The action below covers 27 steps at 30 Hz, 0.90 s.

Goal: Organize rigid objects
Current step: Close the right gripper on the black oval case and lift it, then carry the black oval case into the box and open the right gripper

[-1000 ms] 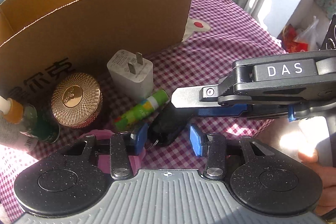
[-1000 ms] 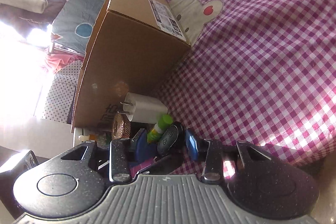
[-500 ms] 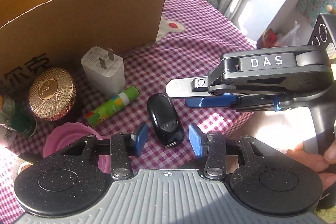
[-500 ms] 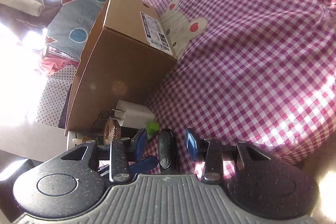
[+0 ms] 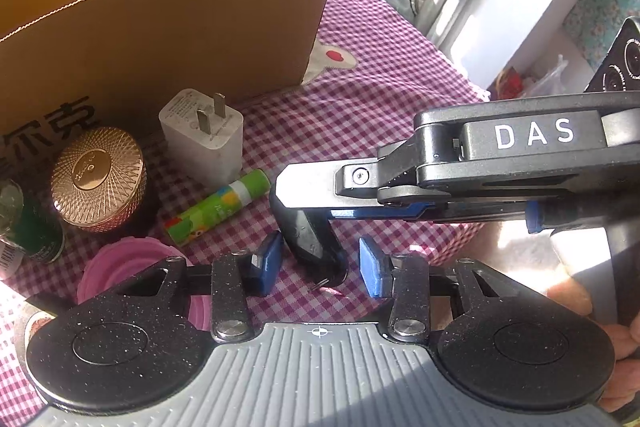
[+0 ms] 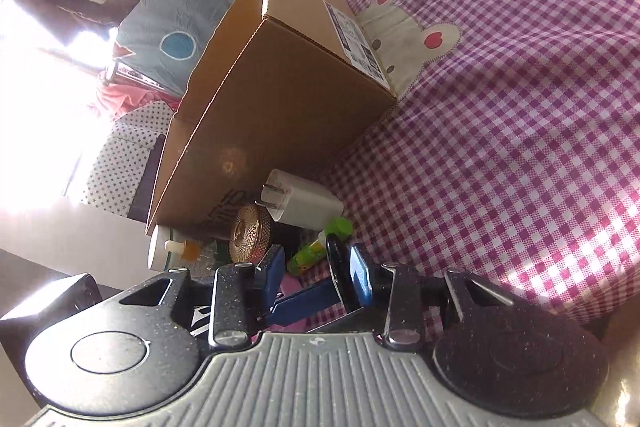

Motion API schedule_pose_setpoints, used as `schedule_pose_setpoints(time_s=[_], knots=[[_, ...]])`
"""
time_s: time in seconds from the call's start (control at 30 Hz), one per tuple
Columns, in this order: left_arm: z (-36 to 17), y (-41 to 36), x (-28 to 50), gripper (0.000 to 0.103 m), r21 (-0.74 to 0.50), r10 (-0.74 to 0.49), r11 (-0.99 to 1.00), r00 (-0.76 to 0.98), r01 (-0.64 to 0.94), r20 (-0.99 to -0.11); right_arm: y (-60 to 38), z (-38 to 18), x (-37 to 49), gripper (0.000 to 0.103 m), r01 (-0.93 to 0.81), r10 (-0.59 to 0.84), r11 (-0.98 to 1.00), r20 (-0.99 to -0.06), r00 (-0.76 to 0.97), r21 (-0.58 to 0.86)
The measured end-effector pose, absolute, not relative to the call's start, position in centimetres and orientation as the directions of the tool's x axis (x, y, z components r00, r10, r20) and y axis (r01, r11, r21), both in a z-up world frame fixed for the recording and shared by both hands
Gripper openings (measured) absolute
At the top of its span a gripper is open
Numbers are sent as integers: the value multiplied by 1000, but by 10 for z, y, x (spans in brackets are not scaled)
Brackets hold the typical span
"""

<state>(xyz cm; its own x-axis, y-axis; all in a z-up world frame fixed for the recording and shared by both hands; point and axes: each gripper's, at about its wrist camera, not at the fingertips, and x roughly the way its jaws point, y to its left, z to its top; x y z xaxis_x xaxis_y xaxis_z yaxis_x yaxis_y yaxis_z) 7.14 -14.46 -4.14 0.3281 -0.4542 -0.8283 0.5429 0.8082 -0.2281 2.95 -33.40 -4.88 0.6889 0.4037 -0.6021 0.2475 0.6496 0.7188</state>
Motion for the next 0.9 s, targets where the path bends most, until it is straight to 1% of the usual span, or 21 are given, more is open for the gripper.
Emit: schedule_pose_setpoints(time_s=[0.07,0.2,0.3,0.47,0.7,0.9], knots=[[-41,-143,71,37,-226,-454,810,333,542,-827,-330,-52,33,30,253,402,660,-617,677,708],[-41,-140,71,34,-234,-457,812,333,535,-825,-326,-59,36,29,277,378,681,-650,660,677],[-41,-141,69,32,-219,-452,810,341,544,-824,-326,-65,39,24,288,364,694,-666,651,660],[-41,-143,68,29,-203,-441,814,352,544,-826,-328,-72,40,19,292,368,680,-658,657,672],[-34,-142,62,29,-189,-441,812,369,552,-818,-325,-63,31,19,282,359,682,-646,674,675],[-10,-138,49,29,-163,-450,810,419,563,-789,-311,-34,22,19,228,340,713,-611,715,663]])
